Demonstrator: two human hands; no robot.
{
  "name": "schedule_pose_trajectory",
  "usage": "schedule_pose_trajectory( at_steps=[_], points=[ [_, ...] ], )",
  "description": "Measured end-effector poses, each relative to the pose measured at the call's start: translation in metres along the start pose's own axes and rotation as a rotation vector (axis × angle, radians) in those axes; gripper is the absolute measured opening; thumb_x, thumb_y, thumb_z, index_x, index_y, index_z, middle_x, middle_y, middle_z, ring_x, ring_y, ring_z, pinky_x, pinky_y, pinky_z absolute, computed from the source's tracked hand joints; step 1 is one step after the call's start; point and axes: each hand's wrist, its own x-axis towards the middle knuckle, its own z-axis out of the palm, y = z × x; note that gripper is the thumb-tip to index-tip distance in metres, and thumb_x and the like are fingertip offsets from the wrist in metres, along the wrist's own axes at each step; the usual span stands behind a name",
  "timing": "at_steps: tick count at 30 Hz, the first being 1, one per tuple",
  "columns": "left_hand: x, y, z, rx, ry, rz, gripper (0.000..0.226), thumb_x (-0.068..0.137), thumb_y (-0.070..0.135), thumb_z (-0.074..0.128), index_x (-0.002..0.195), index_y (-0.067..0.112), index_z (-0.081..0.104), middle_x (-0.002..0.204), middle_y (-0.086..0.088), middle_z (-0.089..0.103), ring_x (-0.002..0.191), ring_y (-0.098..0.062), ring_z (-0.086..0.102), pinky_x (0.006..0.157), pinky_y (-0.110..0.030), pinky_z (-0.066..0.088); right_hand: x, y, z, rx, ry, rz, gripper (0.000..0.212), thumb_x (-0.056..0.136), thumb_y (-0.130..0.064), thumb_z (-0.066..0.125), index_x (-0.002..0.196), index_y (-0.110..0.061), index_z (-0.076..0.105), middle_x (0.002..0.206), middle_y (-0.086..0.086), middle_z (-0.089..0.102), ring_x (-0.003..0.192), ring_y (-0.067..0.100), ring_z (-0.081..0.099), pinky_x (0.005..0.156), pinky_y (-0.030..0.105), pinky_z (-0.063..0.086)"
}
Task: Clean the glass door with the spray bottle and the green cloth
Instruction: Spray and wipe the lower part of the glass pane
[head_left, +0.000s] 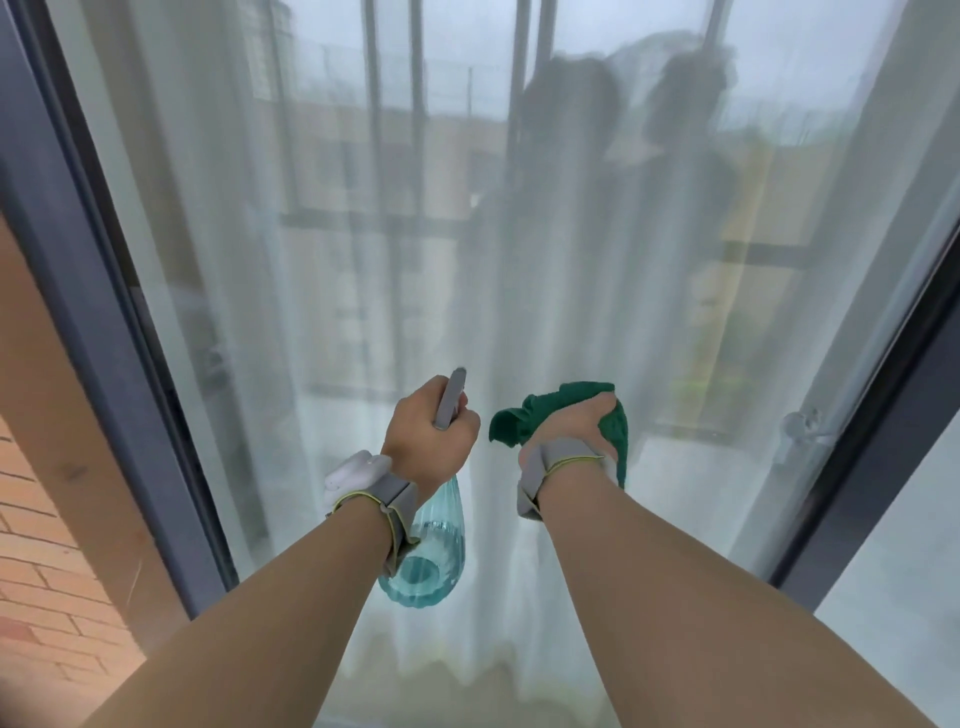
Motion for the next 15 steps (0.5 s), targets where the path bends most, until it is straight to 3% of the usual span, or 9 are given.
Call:
schedule_pose_trajectory(
  at_steps=[2,3,6,9,12,15],
  points=[
    [0.001,-0.002,-0.014,-0.009,0.054,-0.004,0.005,0.088,0.006,0.057,0.085,0.003,0.056,0.070,-0.002,0.052,0.056,-0.014,0.040,0.046,-0.015,0.036,-0.013,0.002,0.005,0.085,0.184,-0.005,0.075,0.080,-0.065,0.058,0.131,-0.012,0.042,0.120,0.008,0.056,0.099,0.027,0.054,0.092,0.038,0.042],
    [0.001,-0.003,-0.018,-0.013,0.083,-0.013,0.004,0.088,0.005,0.057,0.085,0.002,0.057,0.070,-0.003,0.052,0.057,-0.015,0.041,0.046,-0.016,0.036,-0.021,0.000,0.009,0.009,0.189,-0.033,0.084,0.074,-0.068,0.061,0.132,-0.011,0.042,0.118,0.005,0.052,0.098,0.024,0.052,0.092,0.037,0.040],
    [0.003,-0.012,-0.038,-0.032,0.147,-0.058,0.004,0.089,0.004,0.057,0.087,0.002,0.058,0.069,-0.001,0.051,0.059,-0.019,0.041,0.049,-0.025,0.038,-0.036,0.017,0.022,-0.205,0.242,-0.488,0.092,0.064,-0.050,0.078,0.132,-0.001,0.042,0.116,0.017,0.046,0.101,0.031,0.048,0.092,0.042,0.041],
    [0.004,-0.022,-0.050,-0.020,0.160,-0.087,0.005,0.090,0.004,0.057,0.086,0.001,0.057,0.068,-0.001,0.048,0.059,-0.020,0.037,0.049,-0.026,0.035,-0.027,0.043,0.025,-0.444,0.166,-0.856,0.084,0.064,-0.040,0.082,0.129,-0.005,0.041,0.112,0.019,0.045,0.099,0.033,0.044,0.083,0.042,0.046],
    [0.005,-0.028,-0.054,0.002,0.155,-0.100,0.007,0.090,0.004,0.056,0.083,0.003,0.055,0.067,-0.001,0.046,0.058,-0.020,0.036,0.048,-0.026,0.034,-0.013,0.060,0.018,-0.875,-0.014,-1.291,0.069,0.070,-0.046,0.075,0.124,-0.015,0.046,0.110,0.013,0.046,0.092,0.030,0.043,0.081,0.040,0.043],
    [0.008,-0.034,-0.055,-0.020,0.177,-0.121,0.007,0.086,0.008,0.058,0.081,0.006,0.055,0.066,0.000,0.047,0.059,-0.021,0.037,0.053,-0.027,0.035,-0.003,0.060,0.024,-1.284,-0.067,-1.658,0.050,0.067,-0.037,0.075,0.110,-0.021,0.057,0.100,0.007,0.049,0.086,0.028,0.043,0.080,0.041,0.035]
  ],
)
